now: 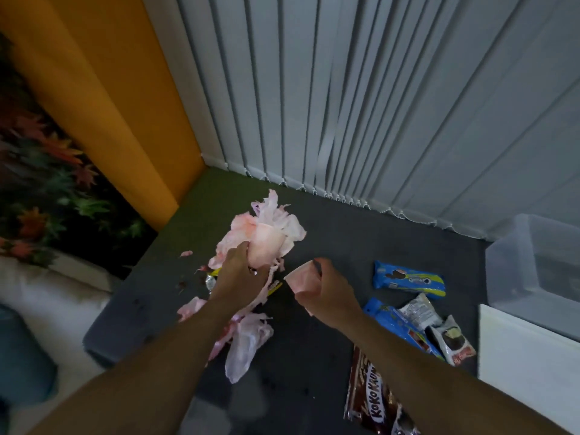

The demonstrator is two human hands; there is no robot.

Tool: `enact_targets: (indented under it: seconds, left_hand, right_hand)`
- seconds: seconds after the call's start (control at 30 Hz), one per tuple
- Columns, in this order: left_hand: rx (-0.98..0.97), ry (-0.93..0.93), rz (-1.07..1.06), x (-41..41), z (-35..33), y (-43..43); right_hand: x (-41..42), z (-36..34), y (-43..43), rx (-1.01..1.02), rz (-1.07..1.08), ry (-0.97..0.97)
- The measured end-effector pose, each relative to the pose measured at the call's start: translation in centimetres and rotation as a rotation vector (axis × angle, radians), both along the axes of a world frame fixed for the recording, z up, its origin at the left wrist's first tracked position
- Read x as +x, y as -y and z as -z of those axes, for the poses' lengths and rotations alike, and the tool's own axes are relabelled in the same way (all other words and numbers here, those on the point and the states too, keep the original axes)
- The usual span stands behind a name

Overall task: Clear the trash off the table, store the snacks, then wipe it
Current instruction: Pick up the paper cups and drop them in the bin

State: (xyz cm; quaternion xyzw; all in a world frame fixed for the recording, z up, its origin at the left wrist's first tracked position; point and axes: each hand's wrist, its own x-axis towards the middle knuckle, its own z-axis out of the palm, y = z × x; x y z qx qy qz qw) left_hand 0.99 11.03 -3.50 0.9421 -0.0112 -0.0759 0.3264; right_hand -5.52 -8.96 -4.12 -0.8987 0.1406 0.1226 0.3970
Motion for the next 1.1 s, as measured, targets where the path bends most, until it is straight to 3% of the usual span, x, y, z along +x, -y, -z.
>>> enact_targets:
  seconds: [0.2,0.53,0.83,1.1]
  left_hand:
    - [-0.031,0.011,-0.173,-3.3,-1.2,-6.0]
    - [-0.043,-0.041,-0.537,-12.5,-1.0,-18.8]
    - [-0.037,-0.152,-0.794,-22.3,1.3,-29.4]
    - [-0.082,-0.342,-1.023,-28.7,7.3,-37.8]
  right_hand:
    - [1.2,-1.2,-5.0,0.069,-0.055,0.127]
    - [0.7,-1.3,-18.5,0.096,-0.362,0.213]
    - [-3.6,0.0,-31.9,0.061,-0.631,0.130]
    - [-9.0,4.5,-42.2,0.021,-0.794,-0.013]
